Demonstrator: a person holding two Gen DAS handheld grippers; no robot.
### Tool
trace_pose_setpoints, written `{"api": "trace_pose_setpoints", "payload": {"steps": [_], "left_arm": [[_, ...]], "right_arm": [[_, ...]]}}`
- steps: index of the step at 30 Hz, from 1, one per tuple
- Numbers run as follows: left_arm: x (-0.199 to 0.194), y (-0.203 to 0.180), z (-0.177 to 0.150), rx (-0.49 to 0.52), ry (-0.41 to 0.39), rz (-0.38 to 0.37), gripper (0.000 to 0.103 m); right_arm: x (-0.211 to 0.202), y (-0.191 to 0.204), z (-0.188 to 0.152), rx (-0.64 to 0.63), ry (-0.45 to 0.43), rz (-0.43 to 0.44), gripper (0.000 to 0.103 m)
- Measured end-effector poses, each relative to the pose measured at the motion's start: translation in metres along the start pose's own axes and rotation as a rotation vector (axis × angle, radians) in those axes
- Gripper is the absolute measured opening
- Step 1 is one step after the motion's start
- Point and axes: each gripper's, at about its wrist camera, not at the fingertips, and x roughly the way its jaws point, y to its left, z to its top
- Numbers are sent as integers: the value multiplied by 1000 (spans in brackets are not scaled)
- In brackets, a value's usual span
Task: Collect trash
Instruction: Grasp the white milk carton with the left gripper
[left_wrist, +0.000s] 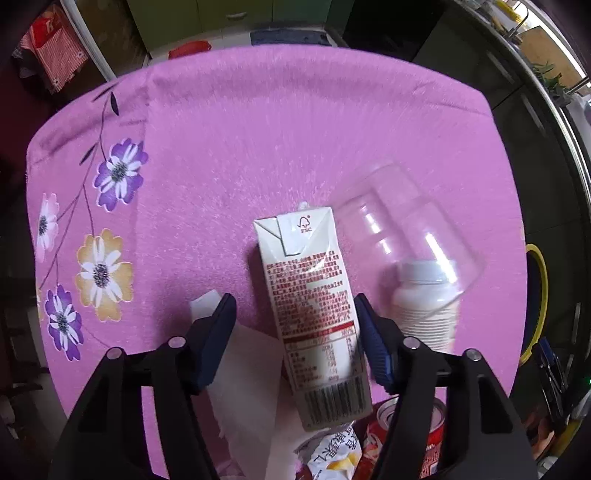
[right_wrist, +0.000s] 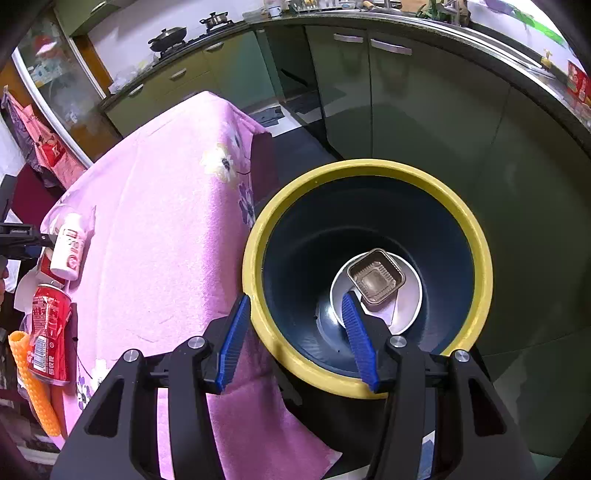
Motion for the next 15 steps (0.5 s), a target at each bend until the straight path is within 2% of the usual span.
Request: {"api": "trace_pose_setpoints", "payload": {"steps": [3,8,15], "left_arm": [[7,-2,2,-12,14,-14,39],[1,2,3,-27,-5,-55,38],[-38,16,0,-24,-90,-125,37]], "right_arm": [[1,3,0,-4,2,6,52],[2,6,1,-9,6,12,52],[2,13,3,-16,5,24,52]]}}
